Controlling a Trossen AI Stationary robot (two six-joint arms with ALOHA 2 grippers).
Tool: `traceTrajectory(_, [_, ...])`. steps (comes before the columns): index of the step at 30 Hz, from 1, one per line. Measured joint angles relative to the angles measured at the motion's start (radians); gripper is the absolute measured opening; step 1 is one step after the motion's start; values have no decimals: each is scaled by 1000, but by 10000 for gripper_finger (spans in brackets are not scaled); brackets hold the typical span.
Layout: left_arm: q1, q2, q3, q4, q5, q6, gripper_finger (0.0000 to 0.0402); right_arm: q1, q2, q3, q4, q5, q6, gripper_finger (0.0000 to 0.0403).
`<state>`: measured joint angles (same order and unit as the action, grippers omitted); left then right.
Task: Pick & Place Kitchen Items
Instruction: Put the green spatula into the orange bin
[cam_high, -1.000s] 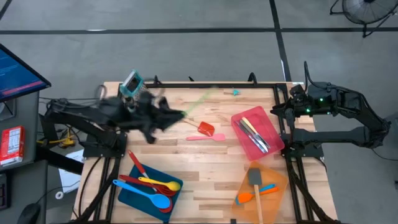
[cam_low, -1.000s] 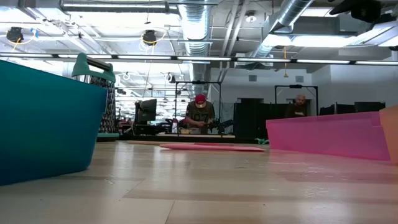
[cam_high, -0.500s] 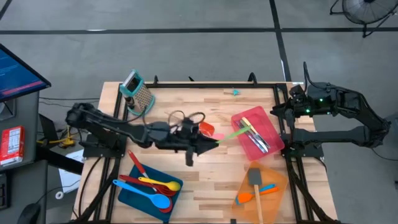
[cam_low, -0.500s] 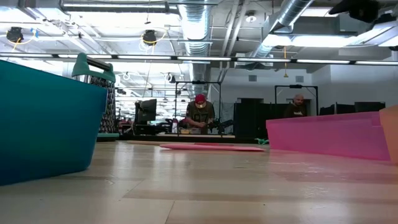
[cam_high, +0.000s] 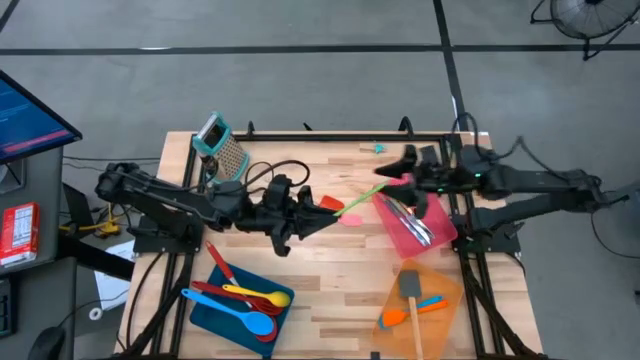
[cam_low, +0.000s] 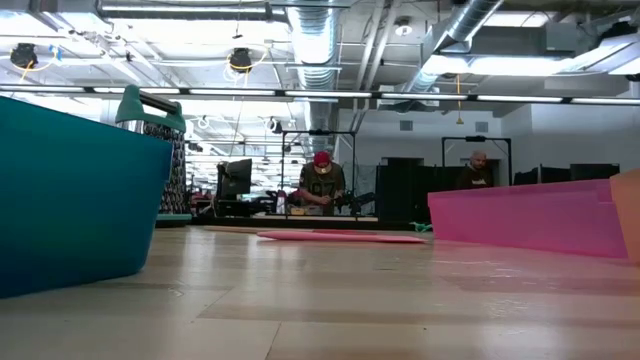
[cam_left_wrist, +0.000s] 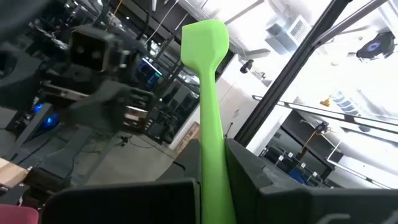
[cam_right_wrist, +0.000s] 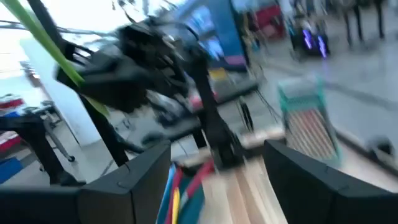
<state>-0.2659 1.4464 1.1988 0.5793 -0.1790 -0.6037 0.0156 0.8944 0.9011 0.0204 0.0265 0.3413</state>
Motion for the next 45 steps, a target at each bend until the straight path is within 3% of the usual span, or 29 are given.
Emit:
traceTrajectory(5, [9,8,0,-2,0,0,22,33,167,76,202,-4,-108,255])
traceTrajectory(15, [12,7,0,1,7,2,22,44,337,300,219,-151,-217,255])
traceTrajectory(26, [33,-13,0,37,50,4,22,48,318,359,18,-179,-251,255])
traceTrajectory(45, [71,-11,-1,3,65,2,22,115,314,359,145,-186,-315,255])
